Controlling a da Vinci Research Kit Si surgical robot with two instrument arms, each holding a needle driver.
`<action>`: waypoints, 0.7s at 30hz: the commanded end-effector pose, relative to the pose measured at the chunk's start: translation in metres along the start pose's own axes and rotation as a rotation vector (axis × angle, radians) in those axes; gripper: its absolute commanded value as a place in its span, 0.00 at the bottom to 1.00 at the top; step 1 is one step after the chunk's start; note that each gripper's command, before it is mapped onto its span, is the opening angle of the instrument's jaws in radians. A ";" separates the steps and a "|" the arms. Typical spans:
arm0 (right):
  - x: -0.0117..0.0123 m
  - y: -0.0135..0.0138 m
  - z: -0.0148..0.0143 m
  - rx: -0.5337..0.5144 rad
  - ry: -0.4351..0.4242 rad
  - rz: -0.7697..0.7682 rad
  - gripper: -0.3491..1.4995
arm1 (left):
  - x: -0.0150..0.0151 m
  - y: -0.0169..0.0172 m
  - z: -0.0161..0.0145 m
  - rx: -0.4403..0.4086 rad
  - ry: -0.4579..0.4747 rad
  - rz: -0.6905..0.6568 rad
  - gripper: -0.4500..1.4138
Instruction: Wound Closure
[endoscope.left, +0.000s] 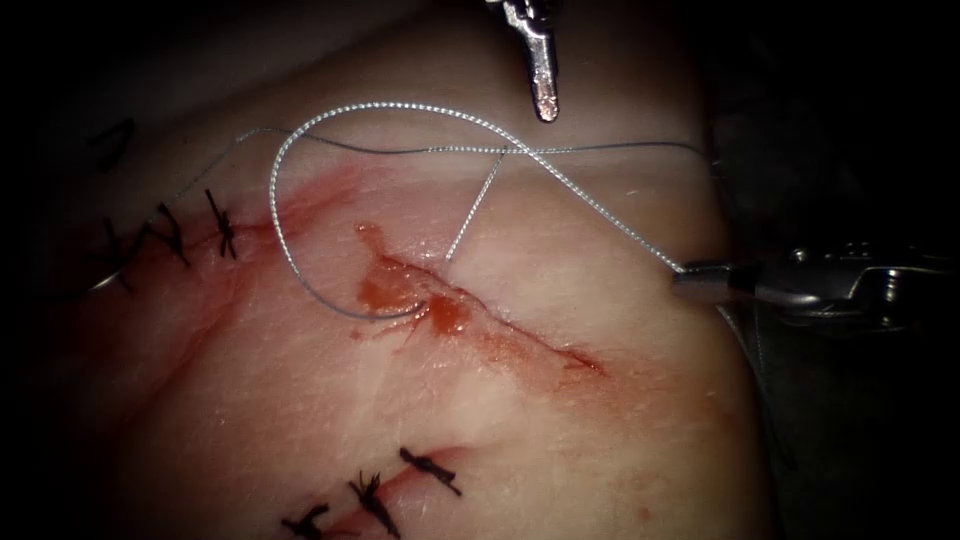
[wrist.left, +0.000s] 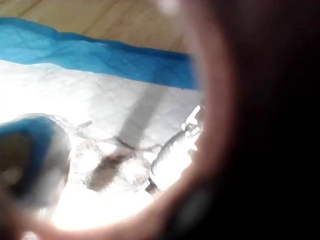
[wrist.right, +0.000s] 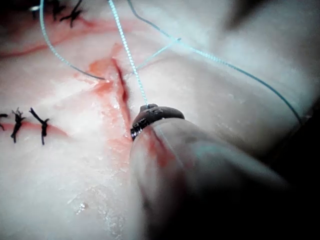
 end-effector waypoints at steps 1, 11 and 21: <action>0.0001 -0.0003 0.0009 0.004 0.000 -0.002 0.00 | 0.0005 -0.0002 0.0005 -0.009 -0.026 -0.002 0.57; 0.0000 -0.0004 0.0009 0.007 -0.001 -0.003 0.00 | 0.0001 0.0009 0.0045 -0.033 -0.166 -0.005 0.34; 0.0000 -0.0005 0.0010 0.010 -0.002 -0.005 0.00 | 0.0009 -0.0001 0.0041 -0.023 -0.182 -0.013 0.16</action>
